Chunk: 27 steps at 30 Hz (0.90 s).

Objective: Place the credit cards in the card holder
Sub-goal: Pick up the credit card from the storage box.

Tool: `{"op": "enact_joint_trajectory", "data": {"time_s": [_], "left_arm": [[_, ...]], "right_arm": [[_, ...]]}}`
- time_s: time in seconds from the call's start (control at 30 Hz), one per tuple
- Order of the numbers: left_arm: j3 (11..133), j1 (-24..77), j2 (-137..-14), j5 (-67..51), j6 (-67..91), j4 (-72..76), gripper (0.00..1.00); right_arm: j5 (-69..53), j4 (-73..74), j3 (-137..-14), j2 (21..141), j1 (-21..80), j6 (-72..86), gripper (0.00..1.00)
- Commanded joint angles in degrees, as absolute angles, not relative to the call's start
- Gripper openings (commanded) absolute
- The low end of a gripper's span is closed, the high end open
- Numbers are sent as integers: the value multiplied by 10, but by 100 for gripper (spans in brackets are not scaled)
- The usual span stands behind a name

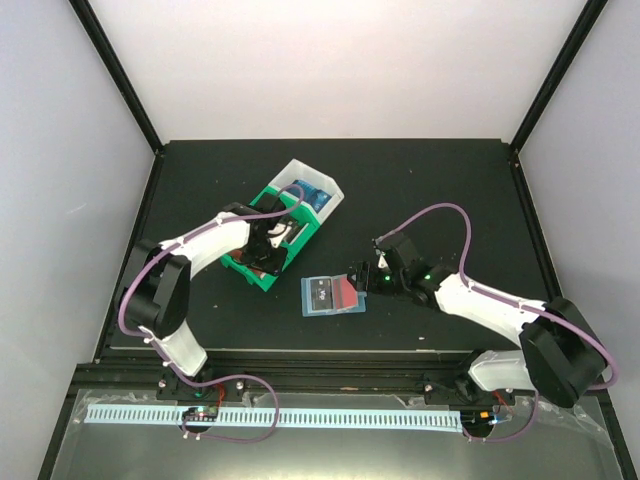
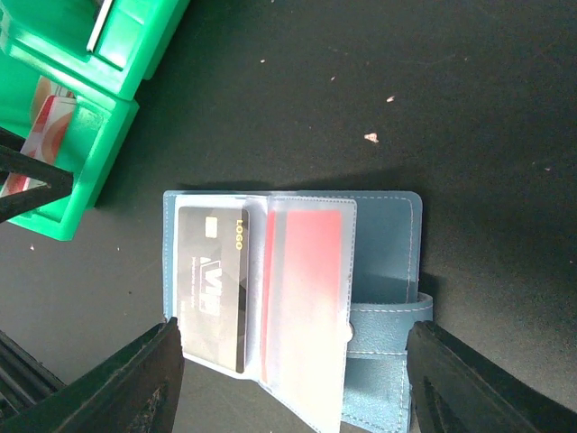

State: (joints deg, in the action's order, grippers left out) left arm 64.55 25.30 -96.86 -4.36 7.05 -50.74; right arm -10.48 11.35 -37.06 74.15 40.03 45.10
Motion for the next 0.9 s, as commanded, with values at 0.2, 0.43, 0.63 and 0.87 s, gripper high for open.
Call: {"op": "enact_joint_trajectory", "data": {"time_s": [0.2, 0.43, 0.63, 0.87], "left_arm": [[650, 245, -943, -61, 58, -521, 32], [641, 243, -933, -65, 58, -525, 29], [634, 241, -923, -70, 57, -526, 27], [629, 236, -919, -73, 57, -525, 20]], "right_arm": [[-114, 94, -380, 755, 397, 454, 69], [-114, 94, -381, 760, 398, 454, 69], [-115, 93, -384, 768, 398, 453, 69], [-117, 92, -386, 776, 398, 452, 69]]}}
